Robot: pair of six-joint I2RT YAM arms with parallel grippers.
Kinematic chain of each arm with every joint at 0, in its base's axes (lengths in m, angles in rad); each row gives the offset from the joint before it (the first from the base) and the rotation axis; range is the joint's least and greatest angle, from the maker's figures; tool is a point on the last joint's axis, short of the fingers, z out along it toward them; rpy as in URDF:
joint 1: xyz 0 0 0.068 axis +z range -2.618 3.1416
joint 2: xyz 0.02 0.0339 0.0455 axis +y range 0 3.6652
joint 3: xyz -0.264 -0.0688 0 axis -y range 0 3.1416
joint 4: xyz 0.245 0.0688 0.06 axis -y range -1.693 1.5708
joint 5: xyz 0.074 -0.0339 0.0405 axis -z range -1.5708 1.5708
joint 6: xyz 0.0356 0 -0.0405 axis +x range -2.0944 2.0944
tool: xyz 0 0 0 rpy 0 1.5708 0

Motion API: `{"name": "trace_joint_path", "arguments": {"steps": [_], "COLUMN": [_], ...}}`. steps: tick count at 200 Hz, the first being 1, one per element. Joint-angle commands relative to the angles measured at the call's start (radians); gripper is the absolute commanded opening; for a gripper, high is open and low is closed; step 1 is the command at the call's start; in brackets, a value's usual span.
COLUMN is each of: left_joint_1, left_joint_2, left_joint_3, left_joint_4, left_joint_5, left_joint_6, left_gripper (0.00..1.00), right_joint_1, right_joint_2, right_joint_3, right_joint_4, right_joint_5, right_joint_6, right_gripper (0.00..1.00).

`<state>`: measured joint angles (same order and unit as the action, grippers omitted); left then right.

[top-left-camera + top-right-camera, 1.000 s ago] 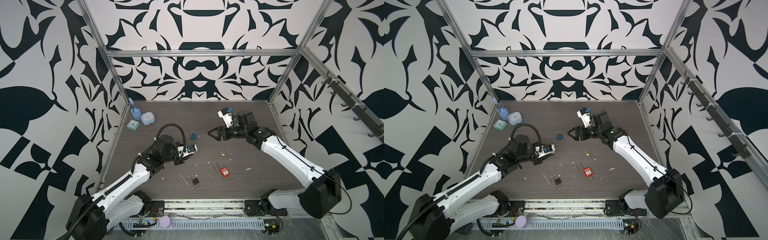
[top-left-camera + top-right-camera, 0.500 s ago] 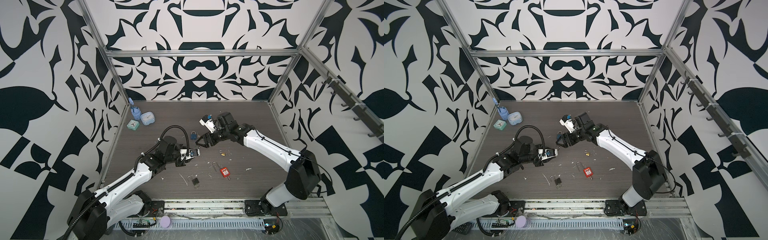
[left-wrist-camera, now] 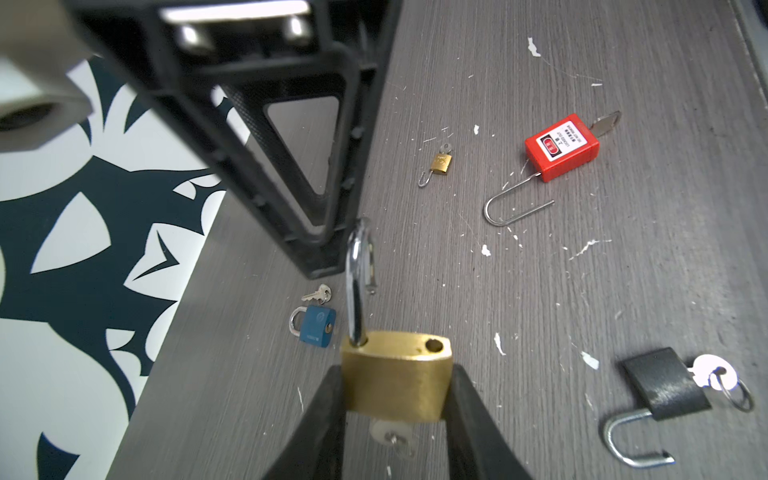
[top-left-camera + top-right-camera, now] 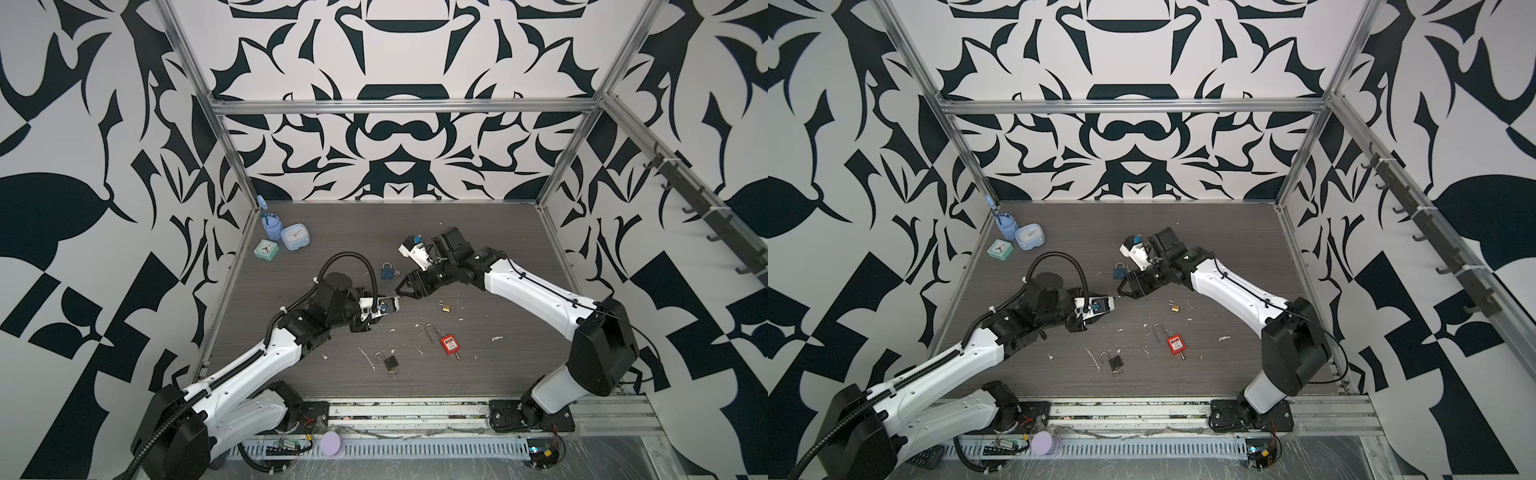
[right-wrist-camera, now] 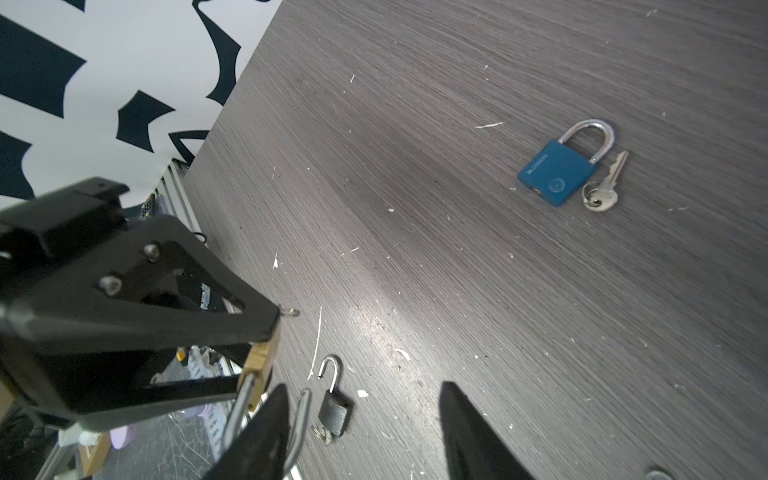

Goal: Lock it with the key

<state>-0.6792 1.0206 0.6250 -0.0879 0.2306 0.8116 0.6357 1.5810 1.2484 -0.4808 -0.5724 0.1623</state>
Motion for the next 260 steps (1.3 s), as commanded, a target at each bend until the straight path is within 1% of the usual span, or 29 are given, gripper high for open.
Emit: {"name": "trace_joint_path", "arguments": {"steps": [1, 25, 44, 61, 92, 113, 126, 167, 213, 228, 260], "left_joint_1": [-0.004, -0.005, -0.007, -0.007, -0.006, -0.006, -0.006, -0.007, -0.006, -0.006, -0.008], "left_joint_2": [-0.024, -0.022, -0.017, -0.009, -0.005, -0.007, -0.008, -0.008, 0.010, 0.013, 0.014], "left_joint_3": [0.012, 0.013, 0.013, 0.018, 0.023, 0.025, 0.027, 0.035, 0.050, 0.056, 0.066], "left_joint_4": [0.041, 0.033, 0.030, 0.027, 0.022, 0.020, 0.016, 0.008, 0.011, 0.011, 0.011], "left_joint_5": [-0.010, 0.003, 0.017, 0.024, 0.045, 0.052, 0.053, 0.051, 0.034, 0.028, 0.005], "left_joint_6": [0.002, -0.011, -0.011, -0.011, -0.014, -0.015, -0.014, -0.015, -0.034, -0.035, -0.045], "left_gripper": [0.00, 0.00, 0.00, 0.00, 0.00, 0.00, 0.00, 0.00, 0.00, 0.00, 0.00], "right_joint_1": [0.003, 0.003, 0.002, 0.002, 0.008, 0.022, 0.030, 0.041, 0.050, 0.050, 0.051], "right_joint_2": [-0.022, -0.071, -0.115, -0.150, -0.166, -0.143, -0.127, -0.086, -0.086, -0.087, -0.081], "right_joint_3": [0.037, 0.036, 0.025, 0.002, -0.043, -0.035, -0.028, 0.009, 0.009, 0.010, 0.019], "right_joint_4": [-0.045, -0.038, -0.021, -0.014, 0.045, 0.050, 0.048, 0.002, -0.020, -0.023, -0.020], "right_joint_5": [0.002, 0.034, 0.030, 0.006, -0.103, -0.129, -0.126, -0.095, -0.070, -0.055, -0.050], "right_joint_6": [-0.012, -0.012, -0.019, -0.032, -0.032, -0.035, -0.038, -0.065, -0.070, -0.072, -0.066], "right_gripper": [0.51, 0.51, 0.52, 0.54, 0.56, 0.55, 0.54, 0.47, 0.33, 0.26, 0.16]}}
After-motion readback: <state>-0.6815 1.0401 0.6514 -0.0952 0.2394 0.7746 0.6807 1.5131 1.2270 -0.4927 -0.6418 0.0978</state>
